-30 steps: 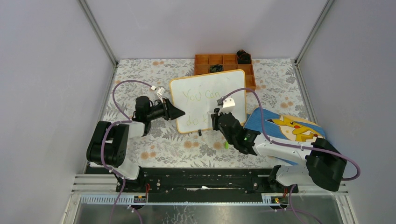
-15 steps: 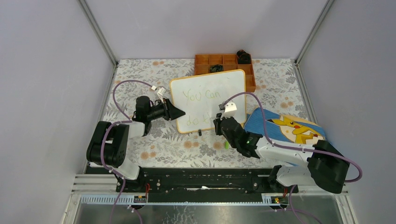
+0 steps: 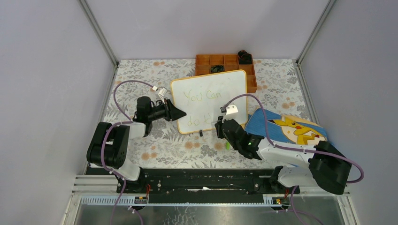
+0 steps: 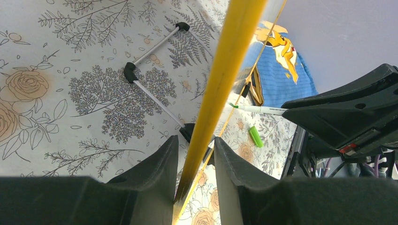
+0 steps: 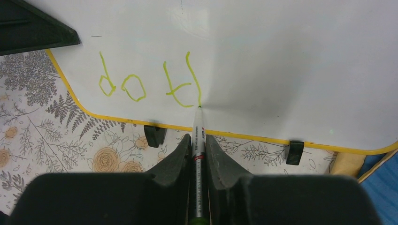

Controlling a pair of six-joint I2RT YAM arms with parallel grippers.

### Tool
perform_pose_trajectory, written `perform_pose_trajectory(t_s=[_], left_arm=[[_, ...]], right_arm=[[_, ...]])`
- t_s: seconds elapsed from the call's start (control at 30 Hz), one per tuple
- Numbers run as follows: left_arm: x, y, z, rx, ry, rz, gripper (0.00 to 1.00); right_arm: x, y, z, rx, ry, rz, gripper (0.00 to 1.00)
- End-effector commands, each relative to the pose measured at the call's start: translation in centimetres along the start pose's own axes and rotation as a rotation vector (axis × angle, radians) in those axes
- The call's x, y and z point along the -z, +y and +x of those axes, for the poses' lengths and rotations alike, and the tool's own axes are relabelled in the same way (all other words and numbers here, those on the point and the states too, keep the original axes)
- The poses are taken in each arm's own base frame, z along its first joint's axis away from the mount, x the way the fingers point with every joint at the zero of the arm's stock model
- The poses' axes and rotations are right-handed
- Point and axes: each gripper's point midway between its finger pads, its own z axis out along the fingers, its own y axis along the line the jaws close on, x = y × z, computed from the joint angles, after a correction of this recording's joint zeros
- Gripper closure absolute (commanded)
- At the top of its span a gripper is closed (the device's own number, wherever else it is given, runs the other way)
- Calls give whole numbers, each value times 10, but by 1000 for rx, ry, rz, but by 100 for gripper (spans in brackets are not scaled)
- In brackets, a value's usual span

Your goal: Write a sentence on the whiteboard

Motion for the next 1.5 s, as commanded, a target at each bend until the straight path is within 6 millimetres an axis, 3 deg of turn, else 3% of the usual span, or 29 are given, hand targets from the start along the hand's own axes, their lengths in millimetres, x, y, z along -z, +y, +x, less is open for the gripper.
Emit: perform_pose_trajectory(t_s=[0.0, 0.5, 1.1, 1.47], left_arm=[[-3, -6, -9, -48, -11, 9, 60], [-4, -6, -6, -54, 1, 4, 61], [-5, -4, -5, -54, 7, -1, 61], [-5, -5, -3, -58, 13, -3, 61]], right_arm=[[1, -3, -8, -18, -17, 10, 100], [-5, 2, -45, -15, -105, 51, 100], [-3, -13, -58, -30, -136, 94, 100], [0, -19, -53, -33, -130, 103, 100]])
